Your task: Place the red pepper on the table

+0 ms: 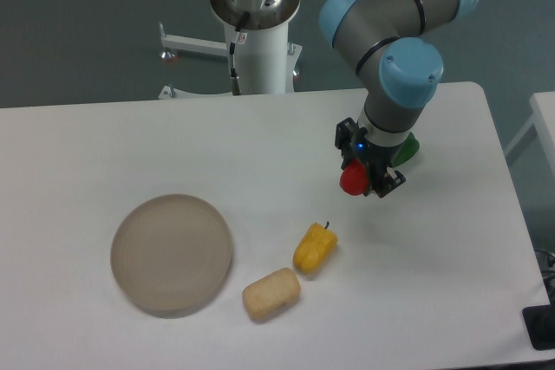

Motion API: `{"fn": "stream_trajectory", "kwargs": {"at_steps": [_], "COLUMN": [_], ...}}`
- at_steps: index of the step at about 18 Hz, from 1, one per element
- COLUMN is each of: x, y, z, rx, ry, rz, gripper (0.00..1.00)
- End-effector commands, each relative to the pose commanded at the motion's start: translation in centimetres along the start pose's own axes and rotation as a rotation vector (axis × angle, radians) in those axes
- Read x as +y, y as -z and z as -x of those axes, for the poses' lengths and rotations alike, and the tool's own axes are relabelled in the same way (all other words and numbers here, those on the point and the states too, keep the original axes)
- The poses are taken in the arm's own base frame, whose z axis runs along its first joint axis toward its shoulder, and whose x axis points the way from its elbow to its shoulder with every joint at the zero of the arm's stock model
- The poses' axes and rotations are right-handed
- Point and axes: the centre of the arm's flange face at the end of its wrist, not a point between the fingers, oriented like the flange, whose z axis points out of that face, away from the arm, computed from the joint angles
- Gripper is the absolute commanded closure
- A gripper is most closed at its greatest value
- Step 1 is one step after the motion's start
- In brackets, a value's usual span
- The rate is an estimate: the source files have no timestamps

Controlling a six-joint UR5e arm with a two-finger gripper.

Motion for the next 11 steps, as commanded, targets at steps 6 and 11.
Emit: {"fn": "stream_trajectory", "kwargs": {"at_steps": [6, 11], "x": [0.1, 0.6], "y": [0.1, -0.4], "z": [0.1, 2.0], "rx": [-0.005, -0.014], "ry": [-0.008, -0.013], "rz": [0.001, -0.002], "gripper": [0.65, 0.65]}}
